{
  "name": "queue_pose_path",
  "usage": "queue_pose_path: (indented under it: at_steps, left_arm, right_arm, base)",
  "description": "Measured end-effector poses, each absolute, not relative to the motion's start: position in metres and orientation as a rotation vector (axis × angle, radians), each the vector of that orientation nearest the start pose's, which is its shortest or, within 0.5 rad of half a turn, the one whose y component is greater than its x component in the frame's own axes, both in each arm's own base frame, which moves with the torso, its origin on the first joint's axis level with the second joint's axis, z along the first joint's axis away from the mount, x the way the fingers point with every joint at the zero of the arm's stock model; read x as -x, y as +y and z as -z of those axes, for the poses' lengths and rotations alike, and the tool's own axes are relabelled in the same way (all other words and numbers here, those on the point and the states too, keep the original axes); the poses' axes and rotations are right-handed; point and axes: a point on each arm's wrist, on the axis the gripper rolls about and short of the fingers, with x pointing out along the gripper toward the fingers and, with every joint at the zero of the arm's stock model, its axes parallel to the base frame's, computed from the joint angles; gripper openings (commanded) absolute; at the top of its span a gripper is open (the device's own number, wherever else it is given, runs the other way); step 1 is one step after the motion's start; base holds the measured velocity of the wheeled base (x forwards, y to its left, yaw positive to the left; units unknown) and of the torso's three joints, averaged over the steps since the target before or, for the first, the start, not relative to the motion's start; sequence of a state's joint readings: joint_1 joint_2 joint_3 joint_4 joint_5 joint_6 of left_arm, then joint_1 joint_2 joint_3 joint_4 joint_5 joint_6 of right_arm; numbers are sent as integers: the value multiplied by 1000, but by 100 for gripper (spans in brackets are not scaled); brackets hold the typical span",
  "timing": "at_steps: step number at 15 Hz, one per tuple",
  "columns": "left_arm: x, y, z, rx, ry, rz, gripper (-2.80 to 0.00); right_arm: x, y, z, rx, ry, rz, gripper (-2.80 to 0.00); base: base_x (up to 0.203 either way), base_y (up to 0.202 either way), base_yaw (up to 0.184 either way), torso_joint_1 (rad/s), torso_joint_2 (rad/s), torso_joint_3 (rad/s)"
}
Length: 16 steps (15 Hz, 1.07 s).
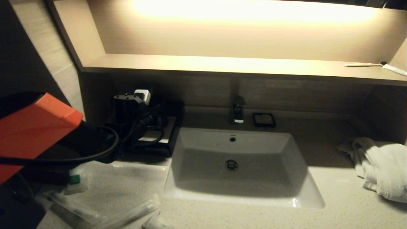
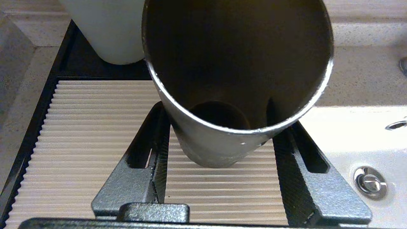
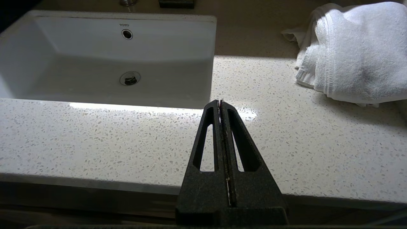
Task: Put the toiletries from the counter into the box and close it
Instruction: Place the cup on the storage box
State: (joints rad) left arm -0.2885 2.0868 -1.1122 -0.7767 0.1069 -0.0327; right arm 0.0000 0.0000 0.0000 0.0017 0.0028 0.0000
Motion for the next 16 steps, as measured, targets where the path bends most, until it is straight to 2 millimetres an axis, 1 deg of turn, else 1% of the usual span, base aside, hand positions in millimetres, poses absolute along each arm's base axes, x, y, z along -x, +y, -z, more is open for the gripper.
queue_pose_path:
  at_steps: [1, 2, 9, 14, 16]
  left_arm:
    - [-393, -114, -139, -7, 200, 177, -280]
    - [-393, -114, -139, -8, 200, 176, 0]
    - [-394, -114, -139, -28, 195, 177, 0]
    - [-386, -112, -136, -21, 164, 180, 0]
    - [-381, -111, -131, -14, 135, 181, 0]
  right_arm:
    - [23, 0, -75, 0, 2, -3, -280]
    - [23, 0, -75, 0, 2, -2, -280]
    - [23, 0, -75, 0, 2, -3, -280]
    - [23, 0, -75, 0, 2, -2, -280]
    - [23, 0, -75, 0, 2, -2, -280]
  base:
    - [0, 0, 0, 0, 0, 0]
    - [0, 0, 0, 0, 0, 0]
    - [0, 0, 0, 0, 0, 0]
    - [0, 0, 0, 0, 0, 0]
    - [0, 0, 0, 0, 0, 0]
